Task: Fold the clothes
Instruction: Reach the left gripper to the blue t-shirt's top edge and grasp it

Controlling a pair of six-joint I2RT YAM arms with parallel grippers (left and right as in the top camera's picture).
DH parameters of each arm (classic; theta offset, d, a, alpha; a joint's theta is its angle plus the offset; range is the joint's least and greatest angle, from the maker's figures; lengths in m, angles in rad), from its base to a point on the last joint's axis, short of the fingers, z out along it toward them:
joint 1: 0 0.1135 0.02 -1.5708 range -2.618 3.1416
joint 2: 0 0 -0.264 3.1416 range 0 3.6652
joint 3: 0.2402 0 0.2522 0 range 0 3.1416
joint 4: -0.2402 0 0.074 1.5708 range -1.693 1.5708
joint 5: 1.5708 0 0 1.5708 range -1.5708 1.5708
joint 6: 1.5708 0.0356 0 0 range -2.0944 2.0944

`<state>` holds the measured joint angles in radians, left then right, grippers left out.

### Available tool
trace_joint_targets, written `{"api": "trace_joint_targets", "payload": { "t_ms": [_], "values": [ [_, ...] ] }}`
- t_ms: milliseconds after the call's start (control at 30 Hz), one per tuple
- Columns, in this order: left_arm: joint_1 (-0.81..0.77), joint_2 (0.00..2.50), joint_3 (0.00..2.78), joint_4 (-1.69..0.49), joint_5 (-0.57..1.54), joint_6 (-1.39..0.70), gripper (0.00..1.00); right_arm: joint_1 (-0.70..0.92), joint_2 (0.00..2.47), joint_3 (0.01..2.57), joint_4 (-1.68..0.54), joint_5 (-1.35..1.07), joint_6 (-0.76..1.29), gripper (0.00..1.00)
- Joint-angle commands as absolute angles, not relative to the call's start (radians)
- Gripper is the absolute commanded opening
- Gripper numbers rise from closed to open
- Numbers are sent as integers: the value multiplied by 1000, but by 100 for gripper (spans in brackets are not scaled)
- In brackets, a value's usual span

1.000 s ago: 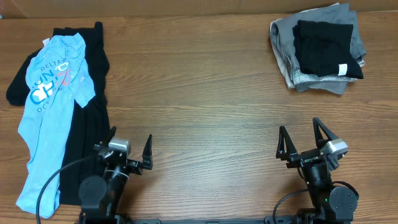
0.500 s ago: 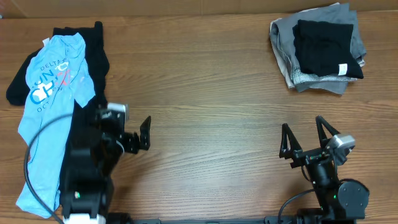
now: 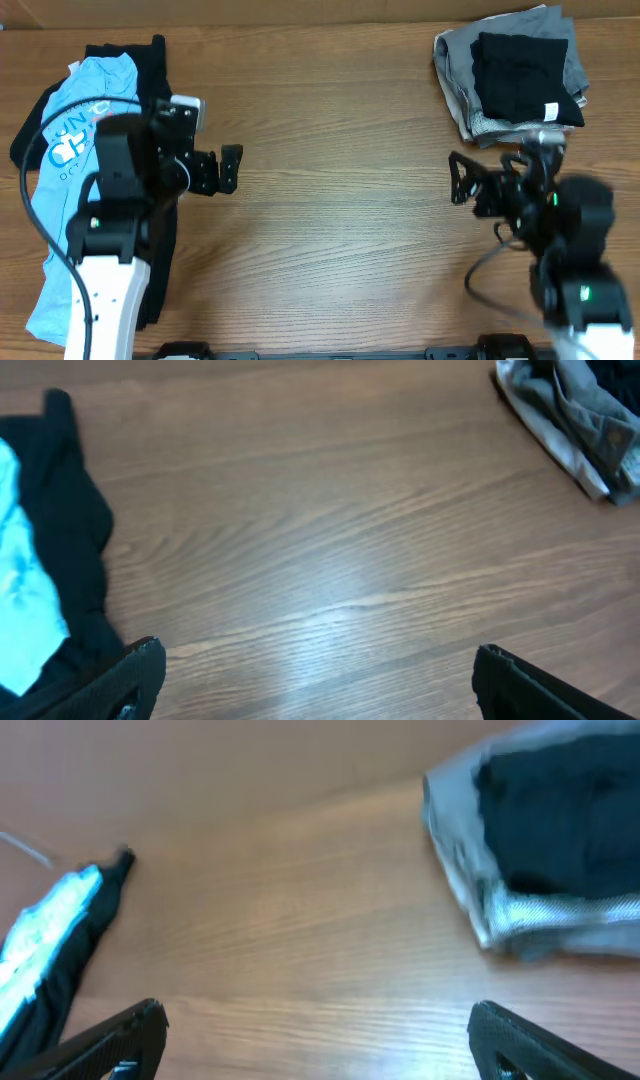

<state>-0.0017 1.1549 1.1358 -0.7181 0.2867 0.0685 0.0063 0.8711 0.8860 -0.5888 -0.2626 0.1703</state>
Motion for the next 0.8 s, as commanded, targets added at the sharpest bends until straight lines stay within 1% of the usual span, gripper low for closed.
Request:
{"api": "trace_joint_targets", "payload": {
  "t_ms": [0, 67, 133, 233, 333, 467, 567, 633, 767],
  "values": [
    [6, 1202, 1189, -712, 364, 131, 100, 6, 1036, 1046, -677, -273, 149, 100],
    [6, 1220, 1189, -698, 364, 136, 100, 6, 1138, 1124, -735, -281, 150, 100],
    [6, 1237, 1189, -693, 364, 135, 100, 6, 1218, 1165, -742, -319, 150, 100],
    [6, 1259, 1190, -666, 364, 133, 100, 6, 1306, 1170, -662, -405, 158, 100],
    [13, 1288, 1217, -645, 347, 117, 100, 6, 1372, 1170, -584, -567, 157, 100],
    [71, 1391, 1367, -685, 299, 78, 100, 6, 1416, 1170, -515, -656, 156, 100],
    [121, 1479, 1493, -753, 271, 78, 96, 6, 1416, 1170, -517, -648, 156, 97],
    [154, 1546, 1578, -804, 217, 74, 88, 7, 1416, 1170, -524, -645, 156, 97],
    [211, 1660, 1673, -868, 91, 64, 85, 29, 1416, 1169, -548, -596, 156, 97]
  ]
}}
